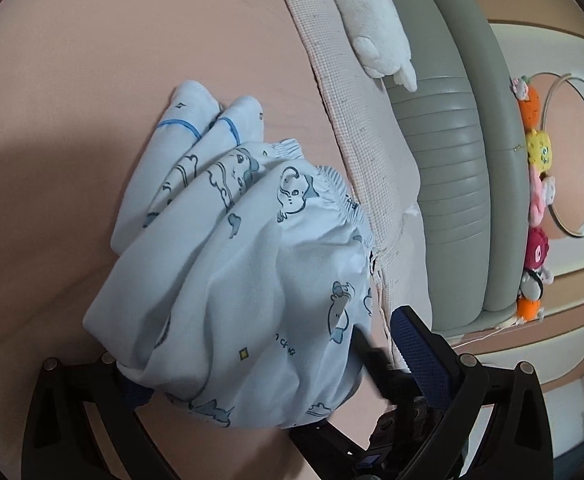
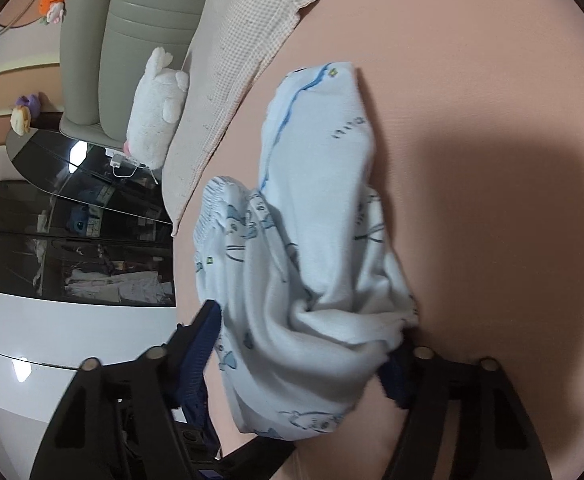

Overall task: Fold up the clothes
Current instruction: 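Grasp the folded shorts bundle with both grippers and lift it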

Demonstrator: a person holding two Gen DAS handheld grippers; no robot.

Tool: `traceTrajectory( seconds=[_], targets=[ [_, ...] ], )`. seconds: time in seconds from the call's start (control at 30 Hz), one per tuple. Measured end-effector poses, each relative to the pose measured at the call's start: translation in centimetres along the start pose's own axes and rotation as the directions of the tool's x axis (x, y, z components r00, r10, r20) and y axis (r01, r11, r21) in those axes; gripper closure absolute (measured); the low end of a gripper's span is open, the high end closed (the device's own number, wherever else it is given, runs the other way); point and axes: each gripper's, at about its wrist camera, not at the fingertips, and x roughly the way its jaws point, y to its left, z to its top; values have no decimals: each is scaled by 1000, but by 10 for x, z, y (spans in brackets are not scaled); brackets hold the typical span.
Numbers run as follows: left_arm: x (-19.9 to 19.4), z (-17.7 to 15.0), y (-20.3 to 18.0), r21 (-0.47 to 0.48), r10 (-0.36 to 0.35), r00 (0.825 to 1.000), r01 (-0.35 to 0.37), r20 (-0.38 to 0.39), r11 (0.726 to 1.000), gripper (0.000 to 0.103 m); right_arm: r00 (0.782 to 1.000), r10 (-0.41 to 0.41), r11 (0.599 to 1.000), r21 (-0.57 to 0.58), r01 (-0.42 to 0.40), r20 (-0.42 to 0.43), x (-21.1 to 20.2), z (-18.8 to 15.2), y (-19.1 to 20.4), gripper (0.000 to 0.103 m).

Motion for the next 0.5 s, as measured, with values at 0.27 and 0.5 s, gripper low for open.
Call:
traceTrajectory(
  seconds=[0.27,0.5],
  targets=[
    [-2,-5,0,63,21,1000,-22,15,998,9,1000,-6,1000,26,5,27,-4,-3,-18,83],
    [-13,-7,70,-290,-79,997,80,17,954,92,999,-13,1000,-6,14,48,-5,-7,-14,83]
  ],
)
